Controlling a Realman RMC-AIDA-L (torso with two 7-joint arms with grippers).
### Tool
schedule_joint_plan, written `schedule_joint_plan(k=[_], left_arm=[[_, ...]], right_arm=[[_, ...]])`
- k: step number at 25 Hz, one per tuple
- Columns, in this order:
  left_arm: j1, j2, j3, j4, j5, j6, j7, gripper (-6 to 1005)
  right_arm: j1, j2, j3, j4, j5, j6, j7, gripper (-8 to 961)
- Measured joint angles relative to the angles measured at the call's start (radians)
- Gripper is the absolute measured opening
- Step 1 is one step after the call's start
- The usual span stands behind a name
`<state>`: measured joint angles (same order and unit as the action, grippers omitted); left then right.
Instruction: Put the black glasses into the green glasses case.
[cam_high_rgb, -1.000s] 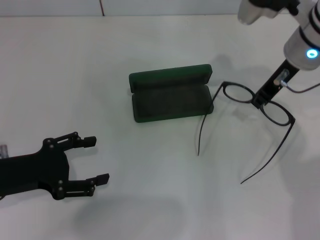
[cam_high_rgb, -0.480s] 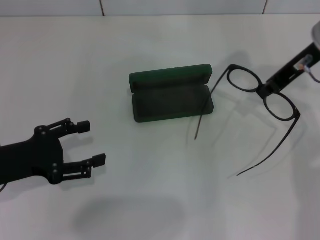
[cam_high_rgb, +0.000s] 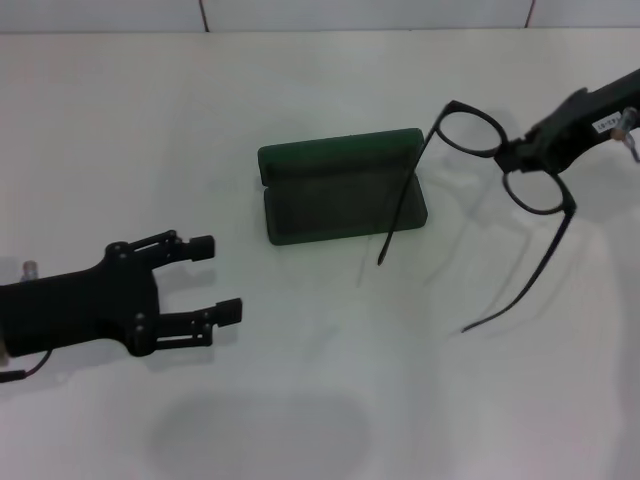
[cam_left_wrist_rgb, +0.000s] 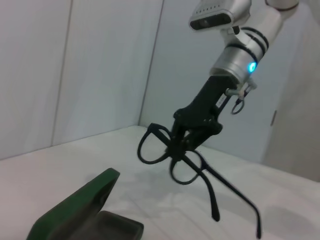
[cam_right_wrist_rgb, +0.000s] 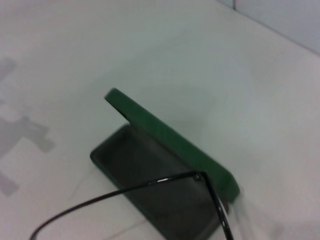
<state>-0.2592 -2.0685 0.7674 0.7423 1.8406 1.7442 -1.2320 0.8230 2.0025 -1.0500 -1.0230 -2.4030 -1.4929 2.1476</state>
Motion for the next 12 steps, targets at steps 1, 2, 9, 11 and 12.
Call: schedule_joint_plan(k=[1, 2, 9, 11, 12], left_arm=[[-0.01, 0.001, 0.001, -0.01, 0.0, 0.0, 0.002, 875], [-0.019, 0.001, 0.002, -0.02, 0.0, 0.001, 0.004, 875], [-0.074, -0.005, -0.003, -0.071, -0.002, 0.014, 0.043, 799], [-0.091, -0.005, -0.005, -0.097, -0.004, 0.013, 0.057, 768], [-0.101, -0.005, -0.003, -0.109, -0.004, 0.013, 0.07, 753]], right_arm=[[-0.015, 0.004, 0.0, -0.001, 0.025, 0.018, -0.043, 92], [-0.024, 0.006, 0.0, -0.001, 0.043, 0.03, -0.071, 92], [-0.096, 0.009, 0.047, -0.018, 0.269, 0.077, -0.253, 91], [-0.1, 0.008, 0.083, -0.009, 0.309, 0.074, -0.28, 91], [-0.101, 0.008, 0.097, 0.003, 0.33, 0.074, -0.294, 91]])
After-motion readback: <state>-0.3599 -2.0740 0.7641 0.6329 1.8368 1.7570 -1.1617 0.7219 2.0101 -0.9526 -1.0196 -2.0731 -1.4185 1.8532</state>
